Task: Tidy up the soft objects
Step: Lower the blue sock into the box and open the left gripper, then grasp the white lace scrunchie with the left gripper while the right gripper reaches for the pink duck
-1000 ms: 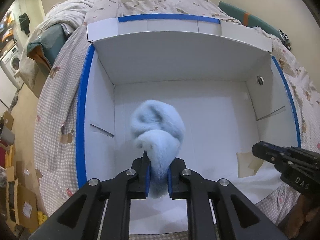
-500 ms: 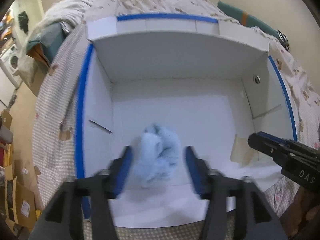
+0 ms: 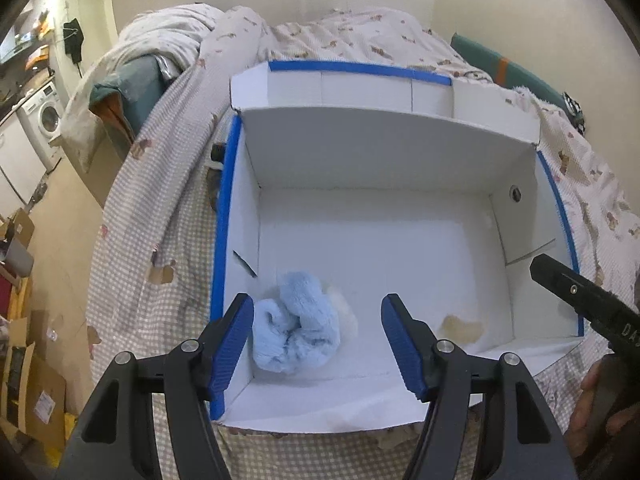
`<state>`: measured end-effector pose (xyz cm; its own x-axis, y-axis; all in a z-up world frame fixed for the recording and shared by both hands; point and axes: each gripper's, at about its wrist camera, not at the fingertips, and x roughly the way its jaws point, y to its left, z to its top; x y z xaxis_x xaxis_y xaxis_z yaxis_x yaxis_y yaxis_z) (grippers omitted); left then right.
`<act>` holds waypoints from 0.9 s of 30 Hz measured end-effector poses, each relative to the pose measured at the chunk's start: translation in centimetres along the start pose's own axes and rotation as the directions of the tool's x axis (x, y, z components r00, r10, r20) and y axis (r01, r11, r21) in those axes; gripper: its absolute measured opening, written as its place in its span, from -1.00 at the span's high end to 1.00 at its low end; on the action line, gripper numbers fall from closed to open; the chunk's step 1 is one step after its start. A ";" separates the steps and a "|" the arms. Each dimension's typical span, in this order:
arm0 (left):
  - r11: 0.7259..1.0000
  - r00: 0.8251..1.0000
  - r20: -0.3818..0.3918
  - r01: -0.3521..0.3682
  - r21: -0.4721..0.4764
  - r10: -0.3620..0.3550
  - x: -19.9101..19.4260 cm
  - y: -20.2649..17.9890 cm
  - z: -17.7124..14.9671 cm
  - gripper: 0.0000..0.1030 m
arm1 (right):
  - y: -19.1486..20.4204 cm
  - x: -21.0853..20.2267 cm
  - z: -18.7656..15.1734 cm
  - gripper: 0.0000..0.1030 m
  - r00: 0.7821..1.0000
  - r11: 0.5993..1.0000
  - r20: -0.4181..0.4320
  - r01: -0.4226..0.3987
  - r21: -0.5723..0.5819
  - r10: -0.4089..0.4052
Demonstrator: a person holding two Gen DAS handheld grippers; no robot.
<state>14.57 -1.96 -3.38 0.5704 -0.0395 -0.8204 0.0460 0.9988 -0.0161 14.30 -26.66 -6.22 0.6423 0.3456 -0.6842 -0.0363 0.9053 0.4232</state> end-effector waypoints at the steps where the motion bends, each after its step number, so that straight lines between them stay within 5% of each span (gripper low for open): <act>1: 1.000 1.000 0.007 0.001 -0.002 -0.001 -0.3 0.0 0.0 -0.23 | 0.1 -0.2 0.0 -0.78 1.000 1.000 0.012 0.010 -0.003 -0.010; 10: 0.996 0.993 0.072 -0.090 0.015 0.089 -2.8 0.6 -0.4 -0.23 | 0.7 -4.3 -0.7 -0.78 0.983 0.988 0.132 0.139 -0.072 -0.128; 14: 0.989 0.986 0.090 -0.144 0.020 0.141 -3.8 0.8 -1.2 -0.23 | 0.3 -5.5 -1.4 -0.78 0.988 0.992 0.104 0.119 -0.050 -0.113; 27: 0.993 0.991 0.083 -0.097 -0.066 0.102 -6.2 3.0 -4.9 -0.23 | 1.5 -8.1 -4.7 -0.78 0.990 0.984 0.078 0.128 -0.124 -0.119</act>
<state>7.16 1.38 -1.17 0.6379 0.0605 -0.7677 -0.0636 0.9976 0.0257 5.47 -26.96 -2.89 0.7000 0.2153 -0.6809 -0.0484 0.9656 0.2556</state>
